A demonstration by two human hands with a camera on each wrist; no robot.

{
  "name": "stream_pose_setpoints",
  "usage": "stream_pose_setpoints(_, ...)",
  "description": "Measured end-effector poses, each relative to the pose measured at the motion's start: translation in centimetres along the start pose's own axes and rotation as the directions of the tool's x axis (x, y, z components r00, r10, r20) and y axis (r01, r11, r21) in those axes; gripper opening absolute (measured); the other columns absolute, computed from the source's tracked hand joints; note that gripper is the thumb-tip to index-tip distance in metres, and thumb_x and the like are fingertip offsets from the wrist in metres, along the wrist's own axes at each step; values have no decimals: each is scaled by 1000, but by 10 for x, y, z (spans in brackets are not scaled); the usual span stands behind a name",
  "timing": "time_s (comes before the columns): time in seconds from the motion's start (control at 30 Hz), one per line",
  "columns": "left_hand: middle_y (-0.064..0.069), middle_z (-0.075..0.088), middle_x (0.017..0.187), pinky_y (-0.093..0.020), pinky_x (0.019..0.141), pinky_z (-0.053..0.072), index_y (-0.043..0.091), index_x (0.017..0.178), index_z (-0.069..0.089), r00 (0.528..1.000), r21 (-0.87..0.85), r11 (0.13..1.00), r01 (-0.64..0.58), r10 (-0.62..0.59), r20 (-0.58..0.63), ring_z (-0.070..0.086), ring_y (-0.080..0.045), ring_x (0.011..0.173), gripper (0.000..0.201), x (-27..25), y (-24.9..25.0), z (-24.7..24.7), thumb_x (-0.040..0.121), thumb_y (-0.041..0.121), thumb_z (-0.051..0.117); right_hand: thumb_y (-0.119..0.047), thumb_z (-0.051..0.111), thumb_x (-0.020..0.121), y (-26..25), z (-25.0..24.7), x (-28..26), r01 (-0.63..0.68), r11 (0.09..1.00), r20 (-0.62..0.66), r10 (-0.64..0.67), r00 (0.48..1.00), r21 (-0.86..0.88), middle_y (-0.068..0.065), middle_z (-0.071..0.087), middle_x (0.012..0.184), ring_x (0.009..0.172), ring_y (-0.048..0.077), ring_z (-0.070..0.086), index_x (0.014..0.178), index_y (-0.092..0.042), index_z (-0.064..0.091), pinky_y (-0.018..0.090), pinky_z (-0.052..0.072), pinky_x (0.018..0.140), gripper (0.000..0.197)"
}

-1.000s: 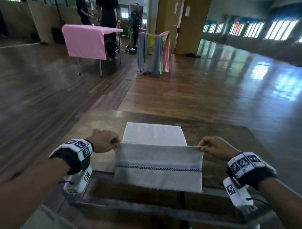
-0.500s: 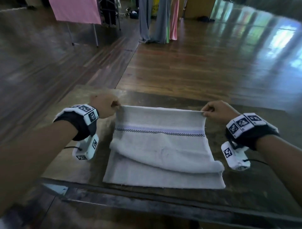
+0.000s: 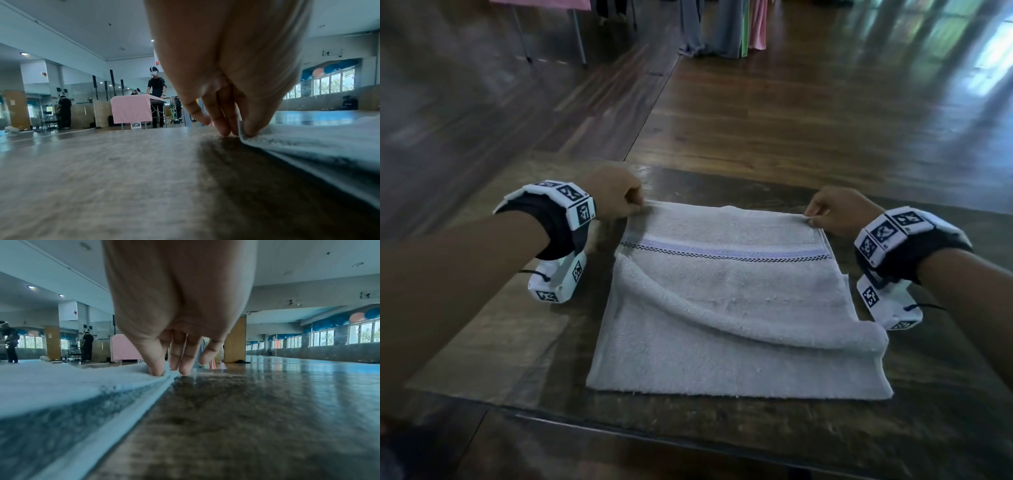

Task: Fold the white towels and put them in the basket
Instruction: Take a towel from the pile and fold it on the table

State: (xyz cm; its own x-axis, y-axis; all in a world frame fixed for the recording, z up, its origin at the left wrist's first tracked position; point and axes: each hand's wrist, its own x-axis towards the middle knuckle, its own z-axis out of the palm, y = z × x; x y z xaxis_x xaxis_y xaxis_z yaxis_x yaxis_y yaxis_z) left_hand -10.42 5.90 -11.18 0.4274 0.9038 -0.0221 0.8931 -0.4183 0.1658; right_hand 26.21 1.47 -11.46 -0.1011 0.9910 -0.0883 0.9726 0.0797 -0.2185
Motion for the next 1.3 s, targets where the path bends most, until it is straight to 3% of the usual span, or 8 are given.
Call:
stream_pose_setpoints(0.23,-4,68,109,-21,73,33,10,78,62,998,-99,994,-36,41,43,60,-20,93,6,-4,11,-3,82,13,66,-8,61,86,-1,-3,-4,-23,999,25,23,999,-31,8,66,100,94,21,58,93,-3,65,24,38,77,10)
stream_pose_setpoints(0.43,-4,68,87,-20,60,38,10,83,66,999,-117,993,-17,23,46,56,-17,74,18,-10,12,-12,83,27,69,-5,62,83,2,-7,-14,-52,999,-5,52,999,-8,-2,60,83,81,12,53,89,-2,68,24,40,75,9)
stream_pose_setpoints(0.6,-7,67,84,-16,57,38,5,83,67,999,-182,983,-16,7,-51,56,-18,72,9,-31,20,-35,81,13,69,-5,64,80,-6,-30,-35,-32,999,-43,32,999,21,-6,59,78,75,10,53,85,-5,68,21,39,68,6)
stream_pose_setpoints(0.7,-7,66,82,-11,58,41,3,84,68,994,-259,966,-23,-5,-107,59,-18,72,8,-55,28,-60,80,9,70,-4,64,79,-12,-55,-61,-9,996,-104,19,994,89,-5,60,80,79,14,56,86,-8,65,23,41,69,8)
stream_pose_setpoints(0.87,5,60,73,-10,58,40,13,80,65,981,-281,957,-78,23,-193,51,2,65,7,-110,46,-111,79,10,72,-5,63,81,-31,-112,-119,79,995,-151,-69,986,63,3,66,93,84,14,58,103,-10,68,23,40,75,23)
stream_pose_setpoints(1.07,-5,63,87,-12,63,39,7,93,63,946,-230,957,-174,97,-311,54,-14,72,14,-181,77,-173,80,9,69,-10,65,83,-63,-174,-201,110,992,-206,-119,971,-56,-1,66,84,79,14,59,95,-11,74,15,37,60,15)
stream_pose_setpoints(1.23,-6,64,93,-6,62,34,10,99,68,940,-3,975,-222,213,-267,55,-17,78,18,-220,94,-206,83,18,68,-13,69,82,-78,-206,-257,144,989,-219,-148,964,-36,-5,65,81,75,11,59,89,-13,72,17,41,63,7)
stream_pose_setpoints(1.3,-3,65,93,-7,62,35,11,98,67,947,2,975,-221,215,-237,57,-16,77,19,-231,98,-212,84,24,66,-14,69,82,-81,-213,-274,156,988,-190,-150,970,15,-12,64,77,72,1,60,80,-23,68,7,41,59,8)
